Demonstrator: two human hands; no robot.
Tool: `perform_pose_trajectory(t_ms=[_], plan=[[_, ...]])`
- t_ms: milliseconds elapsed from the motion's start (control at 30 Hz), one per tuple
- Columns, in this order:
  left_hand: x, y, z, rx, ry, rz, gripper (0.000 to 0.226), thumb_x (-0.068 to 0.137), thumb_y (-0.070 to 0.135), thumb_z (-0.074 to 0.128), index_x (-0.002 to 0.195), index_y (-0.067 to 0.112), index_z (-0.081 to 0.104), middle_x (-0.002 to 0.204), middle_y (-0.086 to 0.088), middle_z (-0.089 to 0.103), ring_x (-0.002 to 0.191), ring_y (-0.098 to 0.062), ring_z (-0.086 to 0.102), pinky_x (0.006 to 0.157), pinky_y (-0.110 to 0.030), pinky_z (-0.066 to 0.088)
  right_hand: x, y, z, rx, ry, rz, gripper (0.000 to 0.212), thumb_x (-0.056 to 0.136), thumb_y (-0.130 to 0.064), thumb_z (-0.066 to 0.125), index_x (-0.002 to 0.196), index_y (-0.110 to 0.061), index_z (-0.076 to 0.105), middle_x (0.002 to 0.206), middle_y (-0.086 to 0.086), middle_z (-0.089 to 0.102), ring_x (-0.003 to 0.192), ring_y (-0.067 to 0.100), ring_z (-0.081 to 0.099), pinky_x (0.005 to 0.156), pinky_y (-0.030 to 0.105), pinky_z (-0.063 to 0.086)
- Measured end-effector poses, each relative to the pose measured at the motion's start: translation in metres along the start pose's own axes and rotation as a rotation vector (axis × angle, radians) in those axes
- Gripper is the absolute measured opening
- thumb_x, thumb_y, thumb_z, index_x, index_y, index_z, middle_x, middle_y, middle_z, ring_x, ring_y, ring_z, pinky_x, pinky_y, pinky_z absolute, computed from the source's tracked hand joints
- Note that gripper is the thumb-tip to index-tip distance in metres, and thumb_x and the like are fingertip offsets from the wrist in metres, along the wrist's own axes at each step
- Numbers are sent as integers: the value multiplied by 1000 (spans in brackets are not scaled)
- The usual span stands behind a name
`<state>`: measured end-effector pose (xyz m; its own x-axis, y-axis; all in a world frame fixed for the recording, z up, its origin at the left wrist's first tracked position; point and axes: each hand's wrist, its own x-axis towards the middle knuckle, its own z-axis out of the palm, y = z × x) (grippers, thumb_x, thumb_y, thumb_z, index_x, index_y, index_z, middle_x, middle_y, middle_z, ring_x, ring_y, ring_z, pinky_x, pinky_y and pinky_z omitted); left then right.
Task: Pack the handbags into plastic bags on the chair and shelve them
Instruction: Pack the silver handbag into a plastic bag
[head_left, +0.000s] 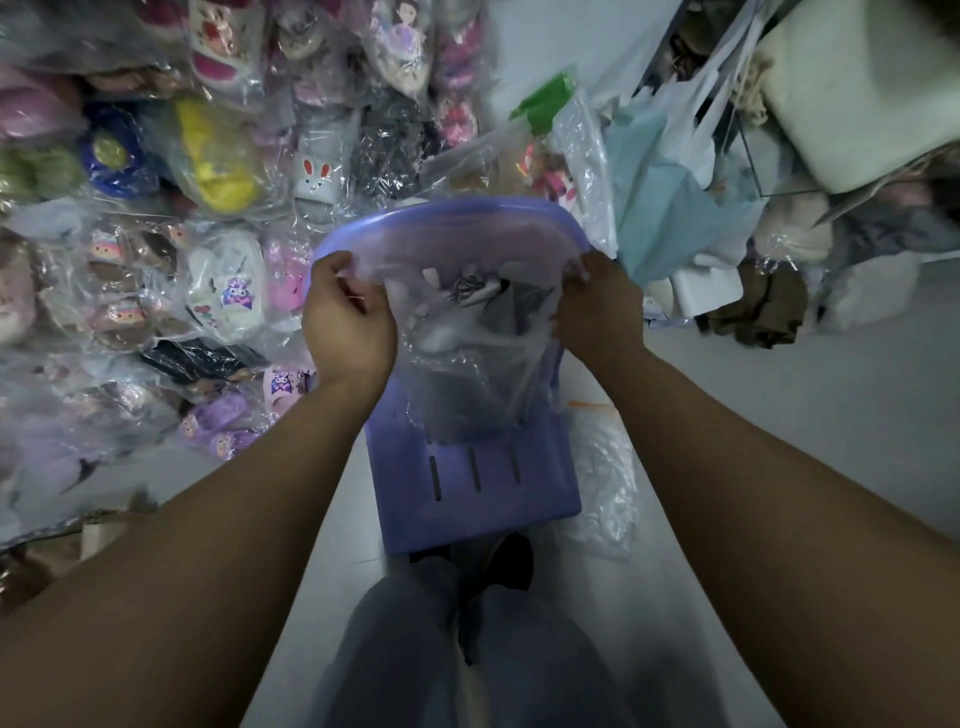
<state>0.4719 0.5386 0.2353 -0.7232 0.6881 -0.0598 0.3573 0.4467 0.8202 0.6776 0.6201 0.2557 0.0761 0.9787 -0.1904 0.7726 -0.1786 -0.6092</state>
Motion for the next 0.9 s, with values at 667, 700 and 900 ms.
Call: perform_pose_trajectory(t_ms=[667, 700, 900], plan=[[-19, 187, -88, -382, 79, -59, 22, 100, 37, 34, 79, 32, 37, 76, -6, 50, 69, -26, 54, 71, -48, 53, -75, -99, -183, 956, -238, 323, 23, 89, 14, 60, 107, 1, 54, 83, 13, 56, 75, 16, 64, 81, 26, 60], [-19, 205, -93, -402, 85, -57, 20, 102, 35, 34, 84, 28, 39, 74, -2, 48, 67, -22, 52, 70, -39, 50, -77, -104, -190, 892, -210, 291, 29, 88, 15, 62, 112, 1, 55, 88, 16, 59, 79, 23, 65, 85, 31, 59], [-15, 292, -127, -543, 132, 41, 19, 106, 24, 42, 88, 17, 42, 73, 11, 41, 63, -3, 41, 68, -22, 36, -80, -129, -252, 809, 204, 176, 20, 96, -18, 66, 81, -8, 57, 67, 6, 56, 49, 6, 58, 51, 25, 48]])
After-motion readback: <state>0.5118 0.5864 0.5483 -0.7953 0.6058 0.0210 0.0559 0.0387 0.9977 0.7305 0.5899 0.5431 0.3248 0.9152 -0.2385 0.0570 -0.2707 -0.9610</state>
